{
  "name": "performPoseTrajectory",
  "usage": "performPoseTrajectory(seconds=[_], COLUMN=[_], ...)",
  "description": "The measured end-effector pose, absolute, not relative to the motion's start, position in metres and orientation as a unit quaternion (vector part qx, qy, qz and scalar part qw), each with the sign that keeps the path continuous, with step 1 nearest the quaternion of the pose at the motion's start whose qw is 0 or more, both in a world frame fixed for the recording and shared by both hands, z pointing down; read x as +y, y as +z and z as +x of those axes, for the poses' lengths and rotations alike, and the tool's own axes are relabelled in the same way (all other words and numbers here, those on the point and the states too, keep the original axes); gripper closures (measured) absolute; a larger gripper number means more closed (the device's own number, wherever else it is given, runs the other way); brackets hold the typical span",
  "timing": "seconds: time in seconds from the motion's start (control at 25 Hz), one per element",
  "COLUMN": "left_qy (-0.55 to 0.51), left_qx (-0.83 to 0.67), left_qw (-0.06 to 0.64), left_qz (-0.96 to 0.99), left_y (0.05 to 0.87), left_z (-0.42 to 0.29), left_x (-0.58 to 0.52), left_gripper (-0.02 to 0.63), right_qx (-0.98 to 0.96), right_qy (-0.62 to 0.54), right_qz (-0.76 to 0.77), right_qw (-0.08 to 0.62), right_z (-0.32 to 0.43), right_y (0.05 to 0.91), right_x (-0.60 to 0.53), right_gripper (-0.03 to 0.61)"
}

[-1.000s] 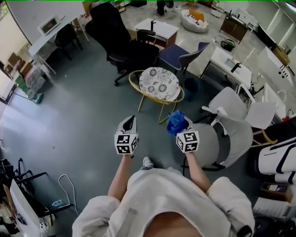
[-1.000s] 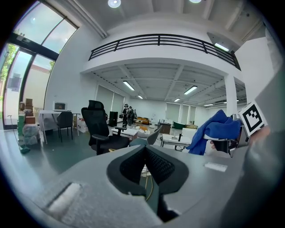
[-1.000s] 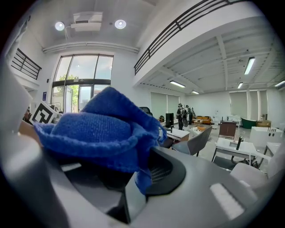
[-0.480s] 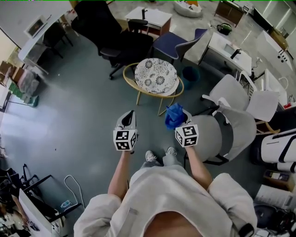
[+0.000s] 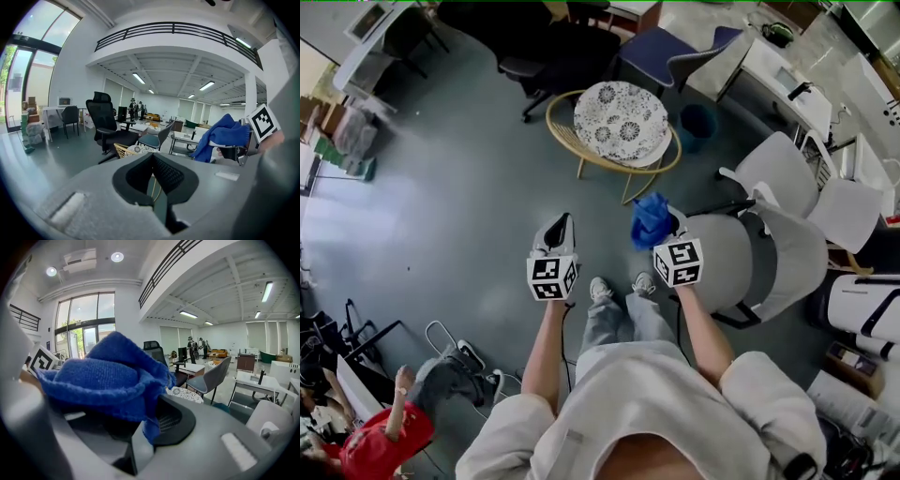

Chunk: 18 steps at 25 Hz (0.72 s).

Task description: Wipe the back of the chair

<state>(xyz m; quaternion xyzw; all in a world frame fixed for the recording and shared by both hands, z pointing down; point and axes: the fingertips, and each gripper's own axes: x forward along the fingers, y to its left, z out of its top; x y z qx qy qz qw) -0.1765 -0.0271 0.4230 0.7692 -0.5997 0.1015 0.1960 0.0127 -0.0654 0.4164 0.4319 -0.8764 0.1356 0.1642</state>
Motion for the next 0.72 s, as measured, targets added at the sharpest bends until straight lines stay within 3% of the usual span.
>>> performPoseTrajectory(seconds=[0.72], left_qy=[0.103], left_qx=[-0.62], left_qw=[0.231], left_qz=[0.743], left_y=[0.531], left_z=[-0.184], left_x=[-0.018], left_gripper=[0.611], right_qx=[-0.871], right_qy=[0.158], right_qz=[0.431], right_qw=[0.175], right_z=[0.005], right_y=[0.52], right_x=[-0.077], right_gripper=[0.523])
